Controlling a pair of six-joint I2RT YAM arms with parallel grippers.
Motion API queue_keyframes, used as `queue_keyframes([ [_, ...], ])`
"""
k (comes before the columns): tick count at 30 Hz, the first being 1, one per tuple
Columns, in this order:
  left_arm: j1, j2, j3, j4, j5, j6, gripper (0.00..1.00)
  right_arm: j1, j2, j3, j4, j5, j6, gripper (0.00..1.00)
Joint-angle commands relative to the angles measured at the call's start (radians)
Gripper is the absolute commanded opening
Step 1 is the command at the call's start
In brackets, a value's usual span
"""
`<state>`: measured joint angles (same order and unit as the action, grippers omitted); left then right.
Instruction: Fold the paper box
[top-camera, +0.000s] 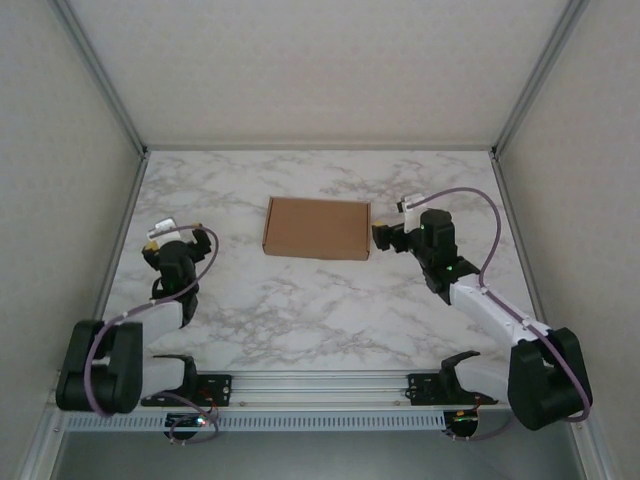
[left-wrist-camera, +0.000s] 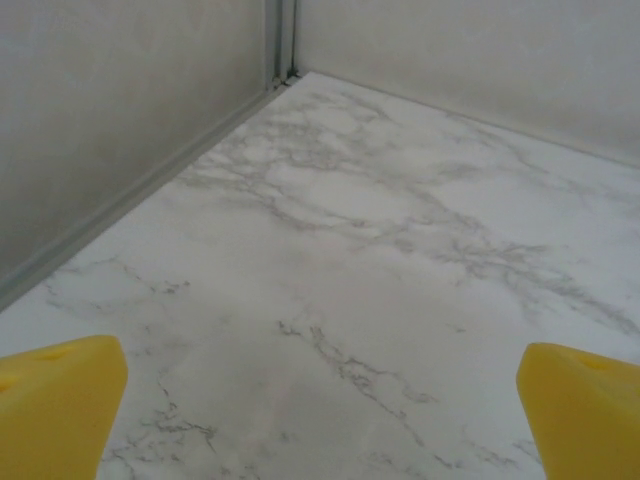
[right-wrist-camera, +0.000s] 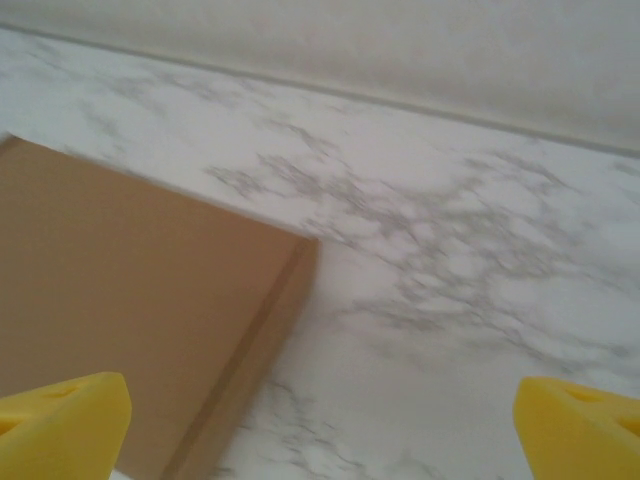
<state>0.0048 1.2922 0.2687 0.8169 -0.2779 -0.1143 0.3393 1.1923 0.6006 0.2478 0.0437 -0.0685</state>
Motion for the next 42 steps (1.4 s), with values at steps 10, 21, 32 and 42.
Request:
queue_keyframes([
  [10, 0.053, 0.239, -0.052, 0.478, 0.27, 0.061, 0.99, -0.355, 0.363, -0.343, 0.865, -0.177, 0.12, 0.99],
  [21, 0.046, 0.245, -0.043, 0.473, 0.249, 0.061, 1.0, -0.306, 0.348, -0.207, 0.579, -0.107, 0.075, 0.99],
  [32, 0.046, 0.244, -0.045, 0.475, 0.249, 0.062, 0.99, -0.312, 0.348, -0.204, 0.573, -0.113, 0.076, 0.99],
  [42, 0.044, 0.244, -0.044, 0.476, 0.247, 0.062, 0.99, -0.313, 0.346, -0.205, 0.573, -0.114, 0.075, 0.99],
])
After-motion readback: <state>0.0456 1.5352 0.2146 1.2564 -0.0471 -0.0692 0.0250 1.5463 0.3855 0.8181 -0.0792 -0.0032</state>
